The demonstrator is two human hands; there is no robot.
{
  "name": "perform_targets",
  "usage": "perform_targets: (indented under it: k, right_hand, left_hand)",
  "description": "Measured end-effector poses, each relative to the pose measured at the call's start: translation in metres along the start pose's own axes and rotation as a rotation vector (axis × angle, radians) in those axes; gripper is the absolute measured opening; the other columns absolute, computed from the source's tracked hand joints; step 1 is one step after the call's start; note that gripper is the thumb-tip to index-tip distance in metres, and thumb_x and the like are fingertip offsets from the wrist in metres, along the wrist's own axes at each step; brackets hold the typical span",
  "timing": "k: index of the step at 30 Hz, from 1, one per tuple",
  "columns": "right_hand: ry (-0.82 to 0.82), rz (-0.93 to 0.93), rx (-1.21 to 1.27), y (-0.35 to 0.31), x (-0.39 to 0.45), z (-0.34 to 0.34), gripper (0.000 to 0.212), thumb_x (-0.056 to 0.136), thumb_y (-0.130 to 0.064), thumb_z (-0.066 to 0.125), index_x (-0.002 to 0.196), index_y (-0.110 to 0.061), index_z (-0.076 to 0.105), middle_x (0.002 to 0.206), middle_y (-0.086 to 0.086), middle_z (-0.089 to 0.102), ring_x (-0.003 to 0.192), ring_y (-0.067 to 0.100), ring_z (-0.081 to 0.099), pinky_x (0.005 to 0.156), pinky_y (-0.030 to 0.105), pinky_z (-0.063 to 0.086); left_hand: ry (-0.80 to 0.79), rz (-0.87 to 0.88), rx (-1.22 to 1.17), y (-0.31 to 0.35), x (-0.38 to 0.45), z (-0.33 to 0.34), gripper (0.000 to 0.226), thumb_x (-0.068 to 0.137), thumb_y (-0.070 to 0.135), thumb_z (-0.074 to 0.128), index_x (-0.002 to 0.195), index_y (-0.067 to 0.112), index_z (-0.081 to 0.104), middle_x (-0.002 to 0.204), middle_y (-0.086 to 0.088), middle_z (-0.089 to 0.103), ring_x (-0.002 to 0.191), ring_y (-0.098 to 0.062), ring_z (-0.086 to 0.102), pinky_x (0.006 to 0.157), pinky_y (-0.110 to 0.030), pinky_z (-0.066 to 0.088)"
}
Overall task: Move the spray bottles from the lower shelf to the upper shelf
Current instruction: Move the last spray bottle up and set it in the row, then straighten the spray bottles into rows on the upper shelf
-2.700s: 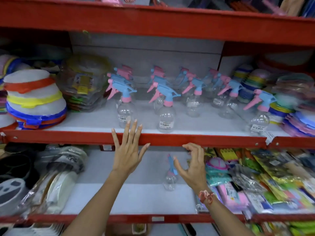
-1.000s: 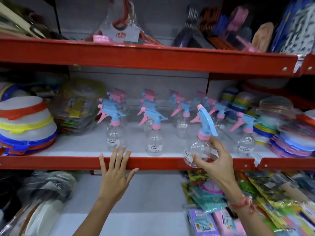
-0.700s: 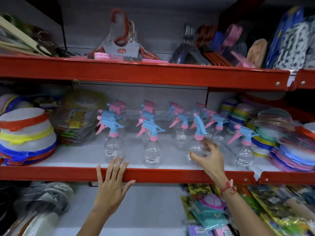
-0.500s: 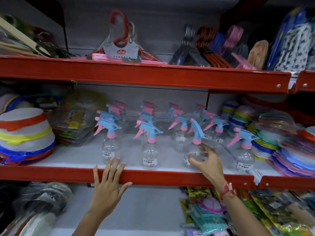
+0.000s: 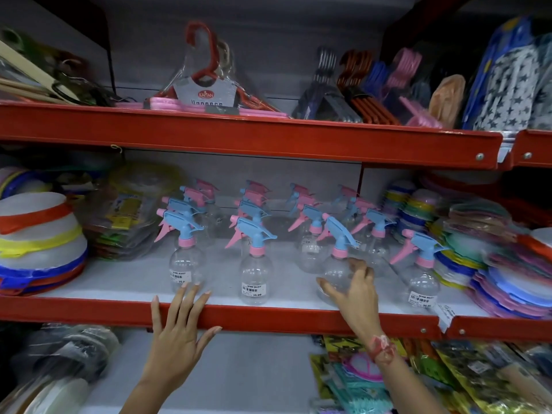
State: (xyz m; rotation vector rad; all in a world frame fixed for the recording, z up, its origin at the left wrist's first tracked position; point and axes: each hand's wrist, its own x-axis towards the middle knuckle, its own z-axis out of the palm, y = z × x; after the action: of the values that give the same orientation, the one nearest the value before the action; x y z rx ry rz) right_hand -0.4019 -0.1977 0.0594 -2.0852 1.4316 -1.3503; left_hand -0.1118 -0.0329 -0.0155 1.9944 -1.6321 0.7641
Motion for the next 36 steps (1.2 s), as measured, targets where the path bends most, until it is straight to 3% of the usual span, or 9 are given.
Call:
perform_targets:
  k: [6, 12, 17, 21, 24, 28, 30, 32, 36]
  right_hand:
    - [-0.434, 0.014, 0.242, 0.011, 0.013, -0.027, 0.079, 0.082, -0.030, 0.072, 0.148, -0.019, 0.028, 0.147, 0.002, 0.040, 0.126, 0.014, 0.044, 0.103, 0.028, 0.038]
    - [-0.459, 0.044, 0.212, 0.015, 0.019, -0.037, 0.077, 0.085, -0.022, 0.068, 0.150, -0.021, 0.026, 0.142, 0.007, 0.028, 0.136, 0.024, 0.041, 0.104, 0.026, 0.039]
    - [-0.168, 0.067, 0.180, -0.003, -0.010, -0.029, 0.082, 0.082, -0.025, 0.073, 0.149, -0.026, 0.026, 0.150, 0.004, 0.029, 0.140, 0.021, 0.032, 0.116, 0.047, 0.031]
    - [0.308, -0.017, 0.179, -0.047, -0.050, -0.005, 0.049, 0.083, -0.018, 0.071, 0.127, -0.023, 0.050, 0.121, -0.004, 0.044, 0.108, 0.019, 0.054, 0.096, 0.042, 0.050]
    - [0.398, -0.170, 0.175, -0.095, -0.067, 0.021, 0.031, 0.082, -0.005, 0.068, 0.109, -0.019, 0.060, 0.107, -0.002, 0.052, 0.091, 0.016, 0.058, 0.084, 0.030, 0.051]
    - [0.175, -0.214, 0.334, -0.152, -0.078, 0.066, 0.020, 0.088, -0.005, 0.063, 0.103, -0.019, 0.065, 0.097, -0.001, 0.066, 0.087, 0.005, 0.065, 0.081, 0.023, 0.053]
    - [-0.105, -0.070, 0.457, -0.177, -0.082, 0.091, 0.024, 0.094, -0.022, 0.058, 0.118, -0.025, 0.061, 0.116, -0.004, 0.068, 0.098, -0.010, 0.062, 0.088, 0.010, 0.049]
    - [-0.371, 0.087, 0.484, -0.194, -0.081, 0.113, 0.051, 0.095, -0.047, 0.045, 0.141, -0.025, 0.044, 0.144, -0.010, 0.049, 0.116, -0.026, 0.042, 0.100, -0.001, 0.027]
    - [-0.530, 0.228, 0.427, -0.211, -0.068, 0.137, 0.069, 0.091, -0.065, 0.025, 0.150, -0.027, 0.026, 0.161, -0.008, 0.017, 0.147, 0.009, 0.017, 0.116, 0.025, 0.010]
  left_hand:
    - [0.028, 0.018, -0.001, 0.000, 0.000, -0.004, 0.066, 0.095, 0.060, 0.021, 0.141, 0.016, 0.037, 0.148, -0.012, 0.040, 0.148, -0.021, 0.013, 0.114, -0.063, 0.012]
    - [0.023, 0.054, -0.046, -0.007, -0.001, -0.007, 0.063, 0.096, 0.056, 0.023, 0.143, 0.017, 0.037, 0.149, -0.007, 0.040, 0.148, -0.014, 0.009, 0.113, -0.063, 0.016]
    - [0.024, 0.110, -0.076, -0.015, -0.004, -0.013, 0.061, 0.097, 0.054, 0.023, 0.143, 0.019, 0.039, 0.147, -0.004, 0.047, 0.139, -0.017, 0.032, 0.111, -0.059, 0.021]
    - [0.060, 0.174, -0.138, -0.030, -0.006, -0.021, 0.059, 0.096, 0.049, 0.030, 0.141, 0.014, 0.043, 0.146, -0.004, 0.048, 0.137, -0.015, 0.034, 0.112, -0.049, 0.020]
    - [0.094, 0.093, -0.211, -0.051, -0.008, -0.029, 0.058, 0.094, 0.046, 0.034, 0.138, 0.010, 0.049, 0.143, -0.007, 0.050, 0.135, -0.016, 0.036, 0.113, -0.049, 0.018]
    - [0.085, -0.064, -0.384, -0.076, 0.002, -0.043, 0.062, 0.095, 0.047, 0.029, 0.139, 0.006, 0.045, 0.144, -0.009, 0.049, 0.134, -0.017, 0.037, 0.117, -0.043, 0.014]
    - [0.037, -0.188, -0.534, -0.080, 0.014, -0.051, 0.064, 0.097, 0.050, 0.024, 0.146, 0.010, 0.032, 0.151, -0.005, 0.040, 0.140, -0.012, 0.030, 0.120, -0.032, 0.002]
    - [-0.070, -0.294, -0.721, -0.081, 0.028, -0.058, 0.069, 0.096, 0.059, 0.016, 0.151, 0.018, 0.020, 0.156, -0.001, 0.031, 0.142, -0.001, 0.016, 0.117, -0.023, -0.009]
    - [-0.341, -0.423, -0.969, -0.076, 0.049, -0.071, 0.083, 0.080, 0.073, 0.004, 0.151, 0.032, 0.015, 0.158, 0.007, 0.023, 0.125, 0.010, -0.001, 0.111, -0.026, -0.012]
